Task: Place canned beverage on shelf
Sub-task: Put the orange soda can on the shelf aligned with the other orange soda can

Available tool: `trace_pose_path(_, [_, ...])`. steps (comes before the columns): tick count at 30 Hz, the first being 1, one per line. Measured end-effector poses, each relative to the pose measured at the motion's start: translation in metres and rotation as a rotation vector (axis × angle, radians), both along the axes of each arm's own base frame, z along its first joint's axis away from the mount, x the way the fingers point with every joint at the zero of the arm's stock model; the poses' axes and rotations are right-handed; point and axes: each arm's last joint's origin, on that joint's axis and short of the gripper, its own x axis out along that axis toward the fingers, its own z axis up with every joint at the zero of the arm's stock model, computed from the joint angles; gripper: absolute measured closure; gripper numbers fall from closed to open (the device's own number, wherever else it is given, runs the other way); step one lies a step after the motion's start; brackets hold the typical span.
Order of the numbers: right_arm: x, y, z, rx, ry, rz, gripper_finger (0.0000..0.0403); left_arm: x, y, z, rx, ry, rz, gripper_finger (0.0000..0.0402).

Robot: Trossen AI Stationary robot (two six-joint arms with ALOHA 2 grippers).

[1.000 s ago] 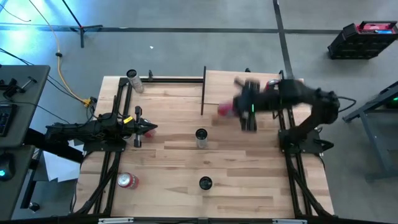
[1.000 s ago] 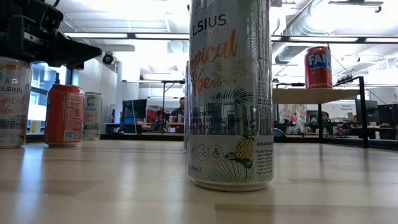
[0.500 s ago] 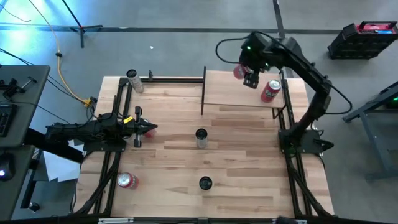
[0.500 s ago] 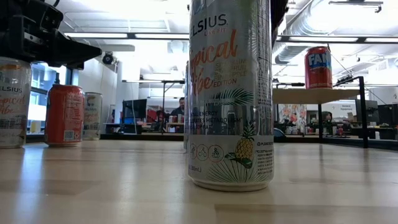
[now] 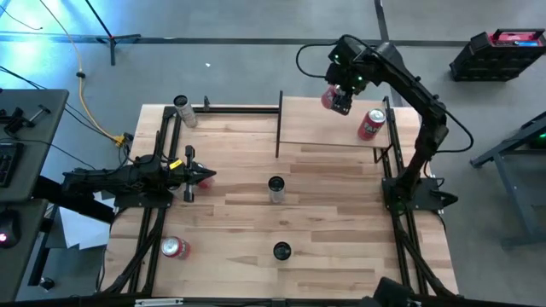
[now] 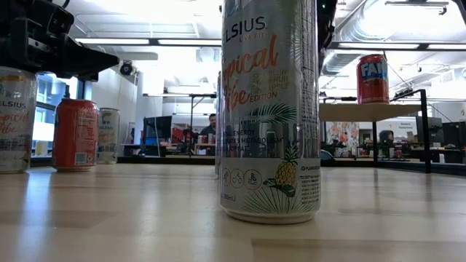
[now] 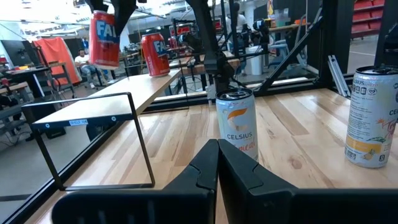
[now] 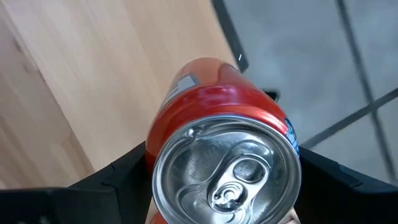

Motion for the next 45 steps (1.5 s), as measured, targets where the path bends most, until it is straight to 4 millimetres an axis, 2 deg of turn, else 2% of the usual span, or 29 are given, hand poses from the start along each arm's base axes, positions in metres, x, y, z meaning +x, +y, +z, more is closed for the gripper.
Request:
trace_pose_path(4, [0.001,-0.004,-0.027,0.083,0.079,-0.007,0.0119,0.000,0.000,0.000,0.000,0.000,0.000,0.0398])
trace_pose_path(7, [0.000,-0.001,-0.036,0.115,0.101,0.013,0.0119,0.000,0.000,0.000,0.000,0.000,0.000,0.0398])
trace_pose_path(11, [-0.007,0.003,-0.032,0.103,0.095,0.008,0.0119,0.000,0.000,0.000,0.000,0.000,0.000,0.0398])
trace_pose_path(16, [-0.029,0.007,-0.026,0.084,0.087,-0.037,0.0119,0.000,0.000,0.000,0.000,0.000,0.000,0.0398])
trace_pose_path(19, [-0.037,0.007,-0.029,0.108,0.083,-0.055,0.0118,0.000,0.000,0.000,0.000,0.000,0.000,0.0398])
trace_pose_path(25, [-0.040,0.005,-0.040,0.134,0.125,-0.054,0.0115,0.000,0.000,0.000,0.000,0.000,0.000,0.0398])
trace_pose_path(30, [-0.040,0.004,-0.038,0.117,0.125,-0.072,0.0111,0.000,0.000,0.000,0.000,0.000,0.000,0.0398])
trace_pose_path(39, [-0.040,0.004,-0.037,0.092,0.145,-0.079,0.0063,0.000,0.000,0.000,0.000,0.000,0.000,0.0398])
trace_pose_path(45, [-0.042,0.003,-0.037,0.050,0.190,-0.080,0.0058,0.000,0.000,0.000,0.000,0.000,0.000,0.0398])
